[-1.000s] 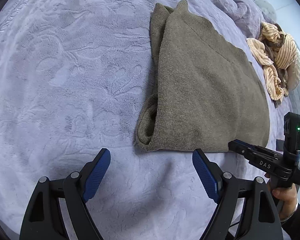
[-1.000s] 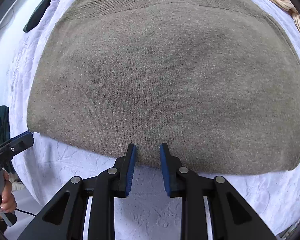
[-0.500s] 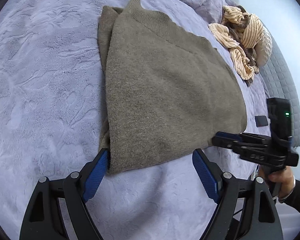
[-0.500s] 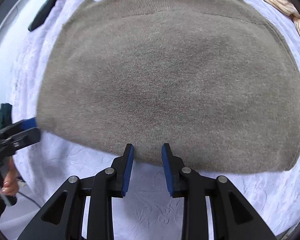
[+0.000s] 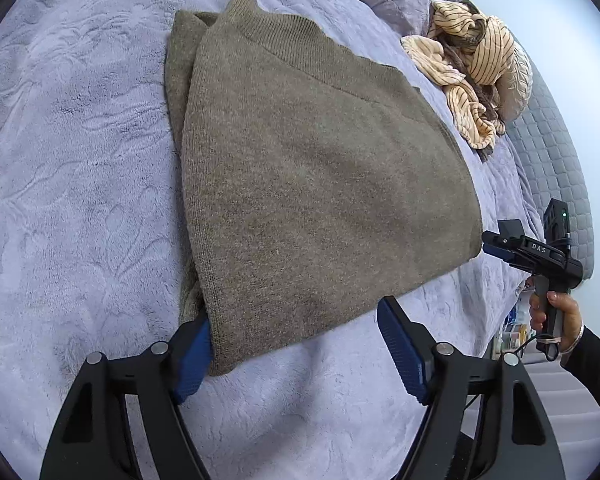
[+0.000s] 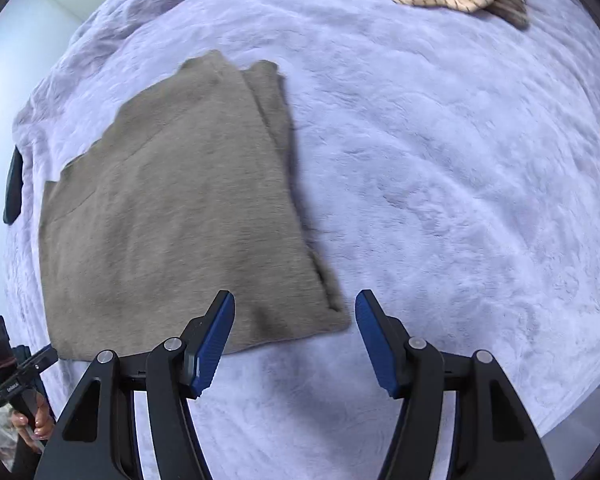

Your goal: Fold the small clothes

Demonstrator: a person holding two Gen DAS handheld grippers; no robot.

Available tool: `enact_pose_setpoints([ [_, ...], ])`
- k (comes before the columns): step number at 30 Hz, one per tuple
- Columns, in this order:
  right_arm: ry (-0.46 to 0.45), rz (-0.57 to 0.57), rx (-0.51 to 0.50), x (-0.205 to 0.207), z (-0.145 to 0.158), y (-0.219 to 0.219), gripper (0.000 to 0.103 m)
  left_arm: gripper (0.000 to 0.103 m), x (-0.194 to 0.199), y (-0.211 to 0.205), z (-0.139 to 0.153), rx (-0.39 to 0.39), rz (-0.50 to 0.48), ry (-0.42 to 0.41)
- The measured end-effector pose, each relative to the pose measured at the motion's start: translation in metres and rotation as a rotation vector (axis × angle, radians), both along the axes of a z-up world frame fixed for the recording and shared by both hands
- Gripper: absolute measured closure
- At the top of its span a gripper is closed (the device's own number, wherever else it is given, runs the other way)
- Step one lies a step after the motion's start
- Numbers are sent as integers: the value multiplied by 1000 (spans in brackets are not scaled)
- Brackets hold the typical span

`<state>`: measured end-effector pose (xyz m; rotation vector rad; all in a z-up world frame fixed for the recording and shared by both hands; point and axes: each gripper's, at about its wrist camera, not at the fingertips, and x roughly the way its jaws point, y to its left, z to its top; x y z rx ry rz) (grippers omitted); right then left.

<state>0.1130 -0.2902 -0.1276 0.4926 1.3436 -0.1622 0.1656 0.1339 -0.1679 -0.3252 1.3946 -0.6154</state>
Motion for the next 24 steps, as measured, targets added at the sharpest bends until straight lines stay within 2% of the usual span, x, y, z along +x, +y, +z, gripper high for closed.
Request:
enact_pose_setpoints([
  [1, 6, -11, 28, 0, -8, -8, 37, 37, 1, -1, 0, -3, -2, -2],
  [3, 3, -33, 84, -3, -20, -20, 55, 54, 3, -4, -1, 4, -10, 5],
  [4, -1, -42, 116, -3, -25, -23, 78, 69, 3, -5, -1, 8, -13, 8],
  [5, -8, -54, 142, -9, -30, -25, 95, 78, 4, -6, 0, 12, -18, 10],
  [6, -15, -60, 165, -8, -31, -26, 96, 88, 3, -5, 1, 20, -17, 8],
  [9, -28, -32, 166, -16, -33, -25, 97, 88, -1, 4, 4, 5, 5, 5],
  [15, 25, -19, 143, -19, -57, -34, 97, 88, -14, 21, -18, 63, 42, 50],
  [17, 35, -5, 122, -14, -60, -30, 97, 88, -17, 23, -16, 71, 44, 40],
  [24, 39, 29, 75, -4, -44, -17, 95, 87, -24, 14, 8, 220, 46, 3],
])
